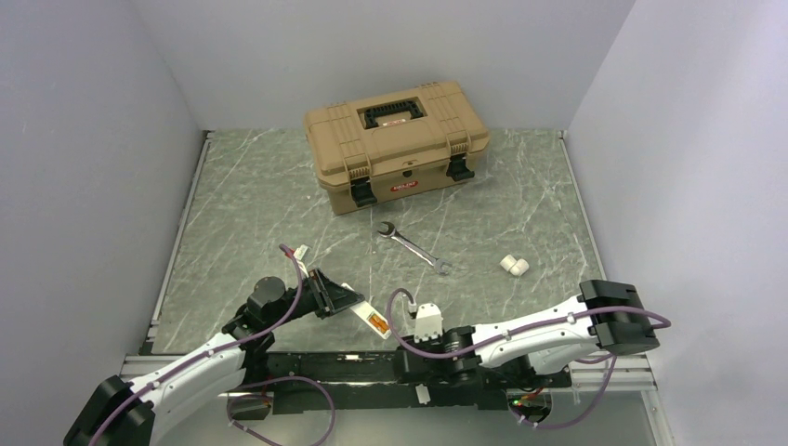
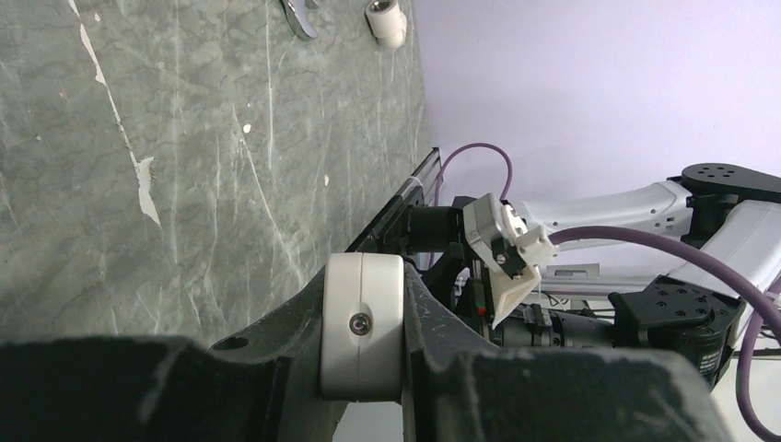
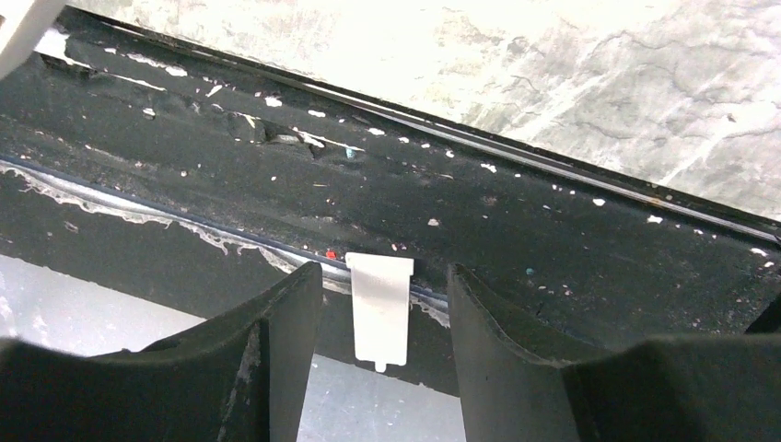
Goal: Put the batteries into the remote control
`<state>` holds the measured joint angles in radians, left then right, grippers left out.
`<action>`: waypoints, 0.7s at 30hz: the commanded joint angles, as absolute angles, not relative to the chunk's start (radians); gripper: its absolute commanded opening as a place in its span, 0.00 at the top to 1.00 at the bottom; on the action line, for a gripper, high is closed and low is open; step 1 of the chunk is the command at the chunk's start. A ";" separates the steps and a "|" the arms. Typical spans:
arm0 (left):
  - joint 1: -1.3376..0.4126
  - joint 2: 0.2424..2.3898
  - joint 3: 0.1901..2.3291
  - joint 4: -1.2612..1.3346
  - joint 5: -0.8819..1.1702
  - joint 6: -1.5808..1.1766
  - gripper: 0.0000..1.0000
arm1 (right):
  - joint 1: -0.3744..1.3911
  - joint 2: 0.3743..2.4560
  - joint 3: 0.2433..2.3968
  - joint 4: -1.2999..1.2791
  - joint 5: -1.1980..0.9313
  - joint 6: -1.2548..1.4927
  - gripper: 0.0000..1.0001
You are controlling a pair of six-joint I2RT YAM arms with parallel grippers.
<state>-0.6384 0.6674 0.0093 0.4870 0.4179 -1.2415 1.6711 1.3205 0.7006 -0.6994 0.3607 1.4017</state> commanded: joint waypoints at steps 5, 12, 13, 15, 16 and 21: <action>-0.640 0.656 -0.027 0.507 0.408 -1.232 0.98 | 1.678 1.360 0.686 -0.639 0.366 1.403 0.48; -0.640 0.640 -0.030 0.494 0.405 -1.232 0.98 | 1.679 1.378 0.669 -0.629 0.345 1.420 0.56; -0.641 0.639 -0.031 0.494 0.405 -1.232 0.98 | 1.678 1.383 0.670 -0.632 0.345 1.418 0.57; -0.641 0.637 -0.031 0.494 0.406 -1.234 0.98 | 1.679 1.392 0.676 -0.639 0.344 1.415 0.59; -0.641 0.637 -0.032 0.495 0.406 -1.234 0.98 | 1.678 1.396 0.679 -0.642 0.346 1.414 0.60; -0.641 0.627 -0.030 0.484 0.405 -1.233 0.98 | 1.680 1.402 0.697 -0.651 0.368 1.408 0.66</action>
<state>-0.6384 0.6487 0.0093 0.4572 0.4129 -1.2415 1.6726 1.3788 0.6792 -0.6590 0.3584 1.4014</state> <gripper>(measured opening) 0.279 0.365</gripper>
